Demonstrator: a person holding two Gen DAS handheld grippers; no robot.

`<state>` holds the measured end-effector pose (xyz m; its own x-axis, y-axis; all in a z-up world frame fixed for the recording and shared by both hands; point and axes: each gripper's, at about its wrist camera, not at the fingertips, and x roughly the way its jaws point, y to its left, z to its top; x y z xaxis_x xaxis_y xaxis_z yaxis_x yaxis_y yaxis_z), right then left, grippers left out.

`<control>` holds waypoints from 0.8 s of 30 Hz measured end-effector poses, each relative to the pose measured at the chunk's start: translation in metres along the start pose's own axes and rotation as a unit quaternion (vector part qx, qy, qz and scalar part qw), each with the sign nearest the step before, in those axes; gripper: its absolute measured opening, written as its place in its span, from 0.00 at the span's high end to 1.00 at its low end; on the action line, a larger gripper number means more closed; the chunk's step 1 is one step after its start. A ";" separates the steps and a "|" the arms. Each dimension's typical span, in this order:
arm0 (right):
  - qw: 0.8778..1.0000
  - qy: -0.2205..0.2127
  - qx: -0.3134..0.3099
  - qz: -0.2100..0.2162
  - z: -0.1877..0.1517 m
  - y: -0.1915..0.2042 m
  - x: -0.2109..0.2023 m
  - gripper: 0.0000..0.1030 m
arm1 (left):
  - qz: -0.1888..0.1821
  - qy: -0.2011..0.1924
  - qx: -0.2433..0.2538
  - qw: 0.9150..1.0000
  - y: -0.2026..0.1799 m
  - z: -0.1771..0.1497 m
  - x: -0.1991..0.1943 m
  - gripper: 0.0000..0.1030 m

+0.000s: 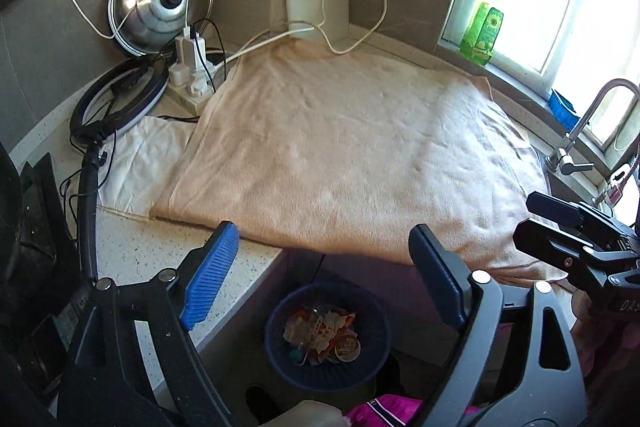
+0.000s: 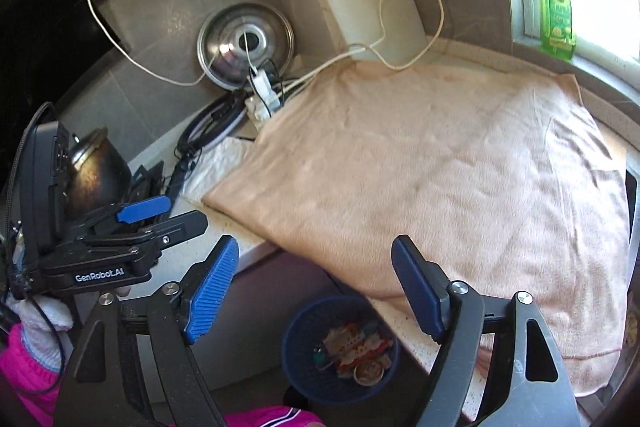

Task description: Collect trash

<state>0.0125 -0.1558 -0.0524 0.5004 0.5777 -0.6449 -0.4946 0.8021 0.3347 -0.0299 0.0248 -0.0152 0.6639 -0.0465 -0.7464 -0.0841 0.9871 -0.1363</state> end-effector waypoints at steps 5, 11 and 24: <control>1.000 -0.017 -0.009 -0.010 0.008 0.003 -0.005 0.23 | 0.008 -0.016 -0.005 1.000 -0.001 0.009 -0.010 0.08; 1.000 -0.026 -0.005 -0.012 0.012 0.002 -0.008 0.23 | 0.014 -0.019 -0.006 1.000 -0.001 0.011 -0.014 0.06; 0.999 -0.033 -0.003 -0.012 0.019 0.001 -0.008 0.23 | 0.019 -0.014 -0.011 1.000 0.001 0.013 -0.012 0.03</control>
<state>0.0217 -0.1566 -0.0342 0.5578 0.5670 -0.6061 -0.4858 0.8152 0.3154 -0.0281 0.0279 0.0020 0.6805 -0.0052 -0.7327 -0.1255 0.9844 -0.1236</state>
